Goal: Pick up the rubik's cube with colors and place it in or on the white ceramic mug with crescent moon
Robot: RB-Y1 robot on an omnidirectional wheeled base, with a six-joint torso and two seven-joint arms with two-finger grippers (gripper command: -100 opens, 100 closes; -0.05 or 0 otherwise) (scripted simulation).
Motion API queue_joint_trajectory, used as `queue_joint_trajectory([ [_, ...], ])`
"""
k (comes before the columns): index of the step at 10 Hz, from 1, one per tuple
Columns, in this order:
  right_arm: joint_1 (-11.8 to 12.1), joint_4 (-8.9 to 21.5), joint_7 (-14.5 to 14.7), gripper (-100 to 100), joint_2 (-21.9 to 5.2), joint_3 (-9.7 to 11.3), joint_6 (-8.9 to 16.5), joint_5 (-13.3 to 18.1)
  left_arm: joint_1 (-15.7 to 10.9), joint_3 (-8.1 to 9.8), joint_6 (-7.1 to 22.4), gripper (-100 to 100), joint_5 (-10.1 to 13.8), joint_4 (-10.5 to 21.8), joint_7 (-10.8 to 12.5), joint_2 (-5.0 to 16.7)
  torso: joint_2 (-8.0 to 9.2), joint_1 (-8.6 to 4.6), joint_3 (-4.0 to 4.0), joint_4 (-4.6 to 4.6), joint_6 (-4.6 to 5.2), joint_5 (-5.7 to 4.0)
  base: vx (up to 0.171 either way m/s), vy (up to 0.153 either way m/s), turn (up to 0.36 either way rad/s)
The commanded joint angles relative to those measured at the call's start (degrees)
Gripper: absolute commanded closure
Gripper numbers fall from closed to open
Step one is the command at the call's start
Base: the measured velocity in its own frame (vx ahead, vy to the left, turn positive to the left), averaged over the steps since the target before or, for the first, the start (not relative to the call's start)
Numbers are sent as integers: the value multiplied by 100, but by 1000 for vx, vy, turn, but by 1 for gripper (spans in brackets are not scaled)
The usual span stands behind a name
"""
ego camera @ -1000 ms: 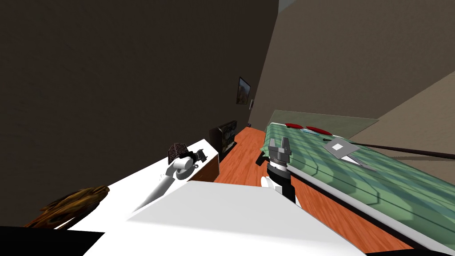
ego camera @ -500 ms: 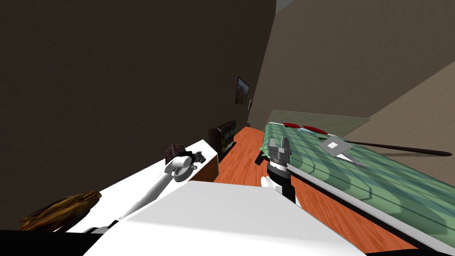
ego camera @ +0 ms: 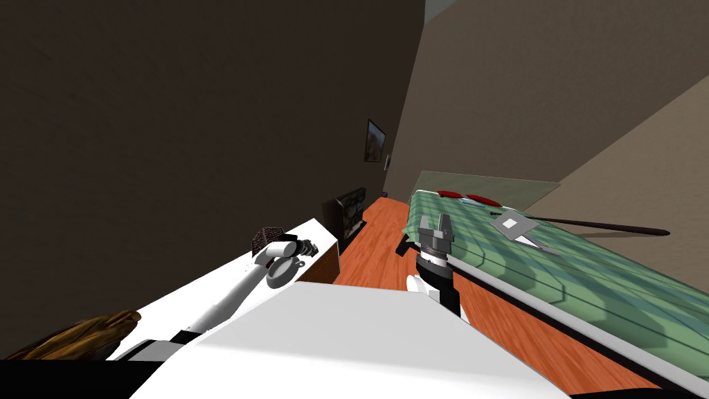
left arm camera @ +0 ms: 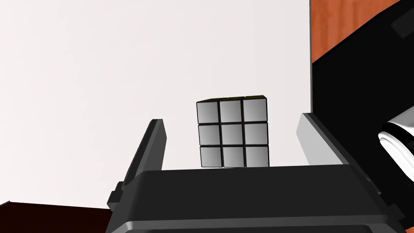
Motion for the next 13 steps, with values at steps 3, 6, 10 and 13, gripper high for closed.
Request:
queue_joint_trajectory([
  [3, 0, 0, 0, 0, 0, 0, 0, 0, -140, -10, 488, -100, 220, 252, 267, 189, 0, -1, 0, 0, -1, 0, 11, 0, -43],
  [6, 0, 0, 0, 0, 0, 0, 0, 0, -157, -11, 551, 0, 257, 293, 295, 217, 2, -1, 1, 0, -2, 0, 3, 0, -12],
  [10, 0, 0, 0, 0, 0, 0, 0, 0, -149, -19, 362, -100, 171, 542, 145, 47, 2, -4, 1, 0, -2, 0, 11, 0, -6],
  [13, 0, 0, 0, 0, 0, 0, 0, 0, -148, -18, 350, 100, 172, 550, 137, 40, 4, -2, 2, 0, 0, 1, 0, 0, 0],
])
